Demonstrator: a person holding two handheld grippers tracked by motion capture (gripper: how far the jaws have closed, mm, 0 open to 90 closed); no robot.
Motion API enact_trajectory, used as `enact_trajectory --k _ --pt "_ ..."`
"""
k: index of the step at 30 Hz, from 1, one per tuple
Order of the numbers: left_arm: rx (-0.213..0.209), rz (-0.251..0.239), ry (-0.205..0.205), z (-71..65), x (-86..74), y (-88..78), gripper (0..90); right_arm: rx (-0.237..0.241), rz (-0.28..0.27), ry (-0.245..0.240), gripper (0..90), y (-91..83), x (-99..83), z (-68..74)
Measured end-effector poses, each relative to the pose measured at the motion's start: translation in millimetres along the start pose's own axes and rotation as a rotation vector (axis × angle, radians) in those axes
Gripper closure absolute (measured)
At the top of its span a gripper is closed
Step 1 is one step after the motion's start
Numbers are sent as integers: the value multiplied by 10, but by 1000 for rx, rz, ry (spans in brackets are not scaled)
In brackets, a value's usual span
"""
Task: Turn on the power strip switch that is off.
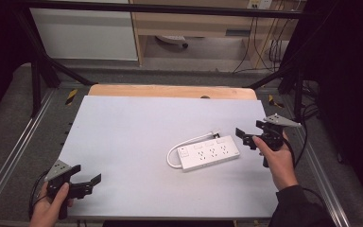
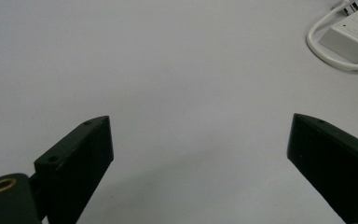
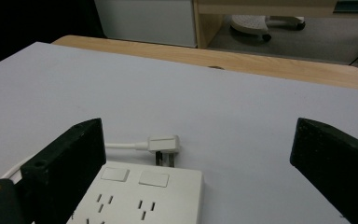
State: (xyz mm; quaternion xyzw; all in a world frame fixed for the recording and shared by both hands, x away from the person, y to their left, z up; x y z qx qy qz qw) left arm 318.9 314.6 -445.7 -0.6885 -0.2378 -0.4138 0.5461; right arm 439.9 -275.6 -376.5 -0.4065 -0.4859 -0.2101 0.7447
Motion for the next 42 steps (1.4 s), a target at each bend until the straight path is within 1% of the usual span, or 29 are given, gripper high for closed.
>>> enact_trajectory --k 6,11,13,14,17,18,23,25,26,28,29,31,34,35,36,37,40,42 --pt "2 1 1 -3 -1 3 69 6 6 6 40 55 23 -11" --pt "2 2 2 -5 -3 4 69 4 15 -1 75 97 35 -15" --pt "1 2 3 -5 -3 5 69 12 17 5 122 121 39 -23" --pt "0 1 4 -5 -3 6 69 12 17 5 122 121 39 -23" --pt "0 3 4 -5 -3 6 69 20 24 15 199 149 42 -31" --pt "0 3 5 -5 -4 6 69 20 24 15 199 149 42 -31" --pt "2 5 7 -8 -5 7 68 23 39 12 265 186 32 -29" --pt "2 6 12 -11 -6 7 69 21 41 14 318 202 30 -32" --pt "2 7 13 -12 -6 8 69 21 41 14 318 202 30 -32" --pt "2 8 15 -13 -6 9 69 16 51 21 360 222 21 -43" --pt "3 8 15 -12 -6 9 69 16 51 21 360 222 21 -43" --pt "3 8 16 -8 -6 7 68 14 56 22 390 234 14 -44" --pt "8 7 9 4 -8 5 69 6 70 14 436 269 1 -43" --pt "9 8 7 5 -9 6 69 6 70 14 436 269 1 -43" --pt "10 9 9 6 -9 6 69 7 72 16 447 279 -1 -39" --pt "10 10 11 4 -9 7 69 8 75 7 476 295 -8 -35" --pt "10 15 20 1 -12 10 69 14 85 2 499 315 -17 -23" --pt "11 15 18 0 -13 13 69 18 84 0 546 338 -33 -8"
Point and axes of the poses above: each handheld gripper's, and its own axes: y roughly forward along the jaws, x roughly out of its top, z roughly to its left, the point moved 2 cm from there along y, roughly forward along the jaws, and after that the axes turned 9 degrees about x, right-handed, at the moved point
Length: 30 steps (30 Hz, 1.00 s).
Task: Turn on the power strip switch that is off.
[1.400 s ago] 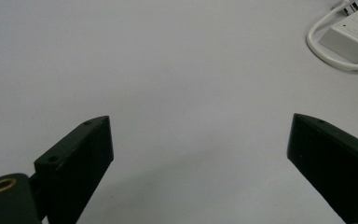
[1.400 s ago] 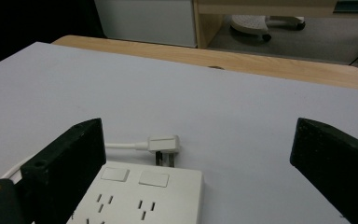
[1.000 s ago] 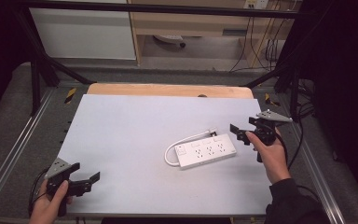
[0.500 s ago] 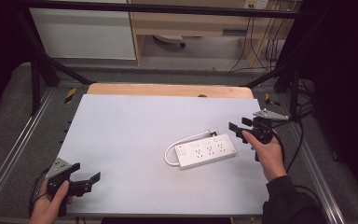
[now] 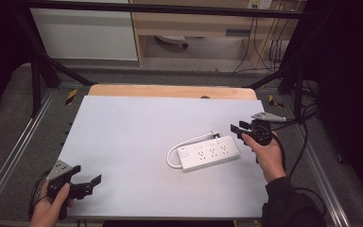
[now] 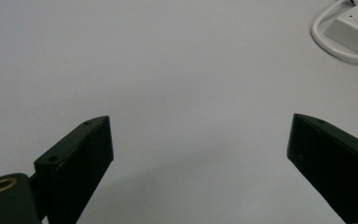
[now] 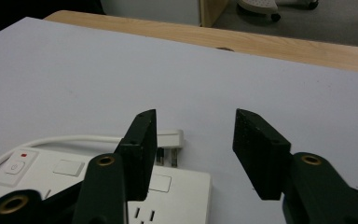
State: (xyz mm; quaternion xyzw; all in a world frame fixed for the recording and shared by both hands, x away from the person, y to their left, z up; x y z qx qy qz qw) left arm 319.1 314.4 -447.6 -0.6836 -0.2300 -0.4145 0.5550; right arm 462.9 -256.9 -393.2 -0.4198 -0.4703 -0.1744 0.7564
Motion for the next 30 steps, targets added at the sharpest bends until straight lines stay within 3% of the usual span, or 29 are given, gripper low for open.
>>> enact_trajectory --k 8,30 --pt "0 1 0 1 -1 0 69 15 -2 -4 626 72 -52 41" --pt "-4 6 3 -2 -4 4 69 24 13 1 736 258 -211 80"
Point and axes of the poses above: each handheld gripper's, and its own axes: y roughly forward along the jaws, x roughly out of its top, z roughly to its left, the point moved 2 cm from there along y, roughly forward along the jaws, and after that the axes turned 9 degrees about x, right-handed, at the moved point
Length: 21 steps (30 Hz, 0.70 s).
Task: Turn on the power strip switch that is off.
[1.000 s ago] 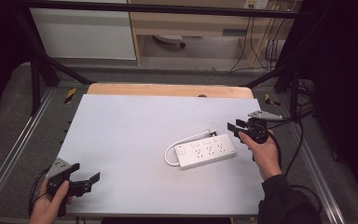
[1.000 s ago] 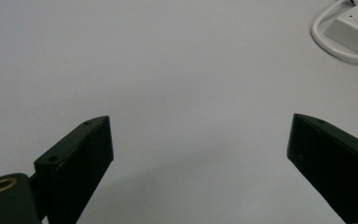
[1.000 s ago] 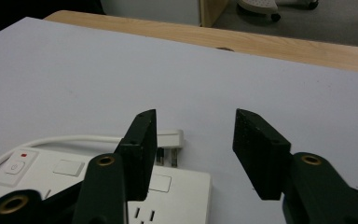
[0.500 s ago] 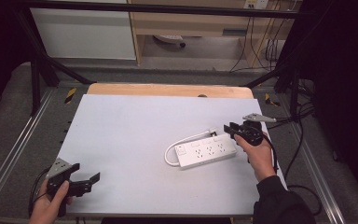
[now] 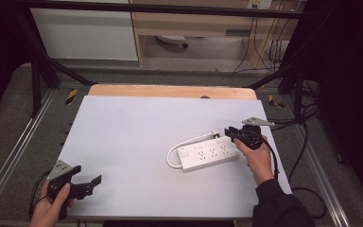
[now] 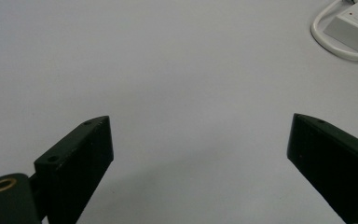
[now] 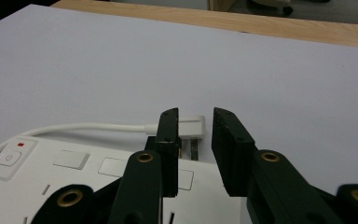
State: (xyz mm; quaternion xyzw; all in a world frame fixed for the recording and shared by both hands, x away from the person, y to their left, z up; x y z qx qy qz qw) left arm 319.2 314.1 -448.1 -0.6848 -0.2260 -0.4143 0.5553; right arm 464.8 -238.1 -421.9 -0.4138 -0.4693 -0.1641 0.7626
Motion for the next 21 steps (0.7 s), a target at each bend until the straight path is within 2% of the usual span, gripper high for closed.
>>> enact_trajectory --k 9,21 --pt "-1 2 0 -2 -1 2 69 6 13 2 788 40 -85 11" --pt "1 5 1 -2 -3 4 69 29 26 6 811 119 -188 67"
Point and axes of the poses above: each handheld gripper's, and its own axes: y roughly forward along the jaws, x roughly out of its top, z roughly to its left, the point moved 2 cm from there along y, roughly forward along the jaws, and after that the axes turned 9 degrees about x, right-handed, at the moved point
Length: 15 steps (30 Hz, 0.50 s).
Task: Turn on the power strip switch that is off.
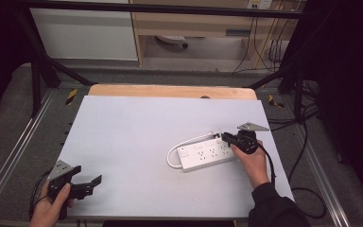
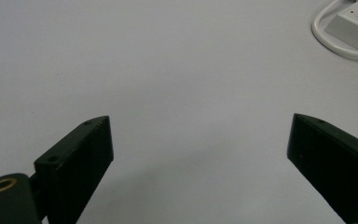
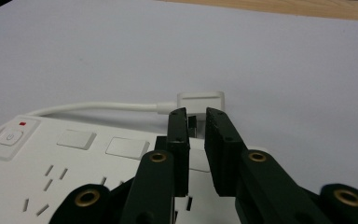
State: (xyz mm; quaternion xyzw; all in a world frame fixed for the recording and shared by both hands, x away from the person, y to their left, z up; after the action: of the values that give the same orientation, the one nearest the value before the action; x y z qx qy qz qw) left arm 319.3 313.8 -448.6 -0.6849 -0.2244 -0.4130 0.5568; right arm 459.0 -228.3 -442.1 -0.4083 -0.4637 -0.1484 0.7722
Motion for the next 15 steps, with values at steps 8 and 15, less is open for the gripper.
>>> enact_trajectory --k 8,15 --pt "-1 0 0 1 0 -1 69 18 0 -7 845 57 -42 50" --pt "-1 0 0 1 1 -1 69 29 1 -9 872 87 -66 72"
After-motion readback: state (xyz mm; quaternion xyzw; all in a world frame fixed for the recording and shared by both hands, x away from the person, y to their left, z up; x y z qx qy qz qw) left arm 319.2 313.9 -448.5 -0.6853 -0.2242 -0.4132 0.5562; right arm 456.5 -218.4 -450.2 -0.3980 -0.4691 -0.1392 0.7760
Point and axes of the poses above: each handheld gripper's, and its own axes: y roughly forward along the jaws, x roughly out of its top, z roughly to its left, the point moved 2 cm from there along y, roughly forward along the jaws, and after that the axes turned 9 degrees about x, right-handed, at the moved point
